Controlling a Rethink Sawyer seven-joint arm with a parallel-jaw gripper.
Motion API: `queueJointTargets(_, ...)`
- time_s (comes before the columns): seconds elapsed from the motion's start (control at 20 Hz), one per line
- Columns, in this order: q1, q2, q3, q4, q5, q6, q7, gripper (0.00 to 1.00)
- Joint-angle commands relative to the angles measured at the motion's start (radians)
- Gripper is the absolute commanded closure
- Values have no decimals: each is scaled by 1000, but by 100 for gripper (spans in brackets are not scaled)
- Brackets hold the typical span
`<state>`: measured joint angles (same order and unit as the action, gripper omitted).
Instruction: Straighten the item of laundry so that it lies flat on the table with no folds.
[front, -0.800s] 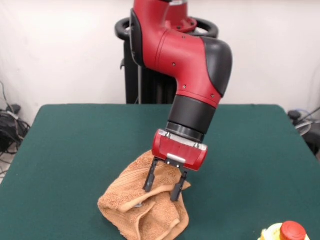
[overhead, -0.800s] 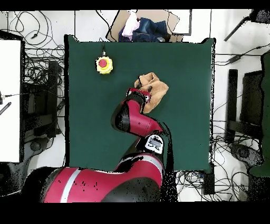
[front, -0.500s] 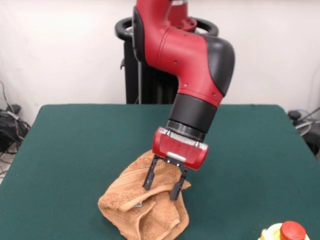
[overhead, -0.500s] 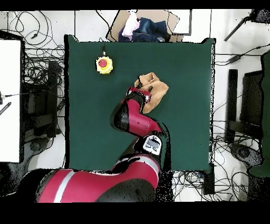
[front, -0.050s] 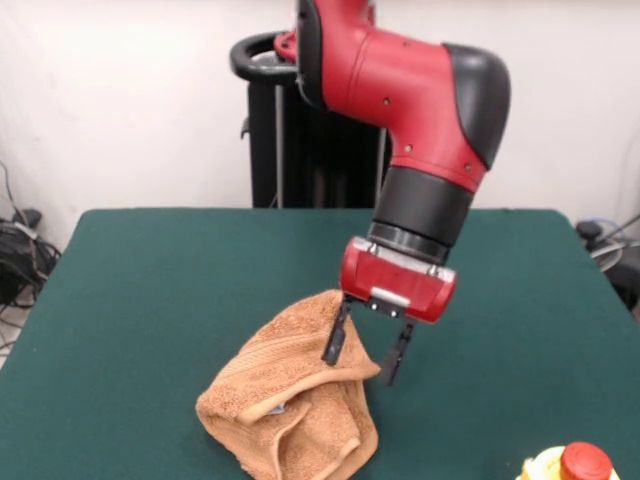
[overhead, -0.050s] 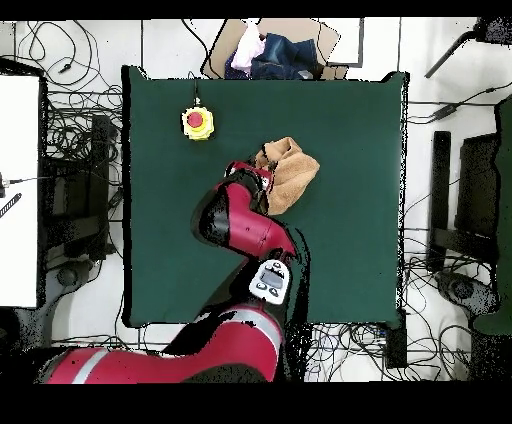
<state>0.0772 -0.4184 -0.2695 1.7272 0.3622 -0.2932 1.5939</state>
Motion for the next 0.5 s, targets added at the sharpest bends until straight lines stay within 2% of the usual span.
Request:
queueJointTargets(0.05,-33,-58,62,114,-18,123,209,0)
queueJointTargets(0.4,-107,-22,120,96,-82,63,207,0)
queueJointTargets(0.5,-103,-3,112,84,-94,19,213,0)
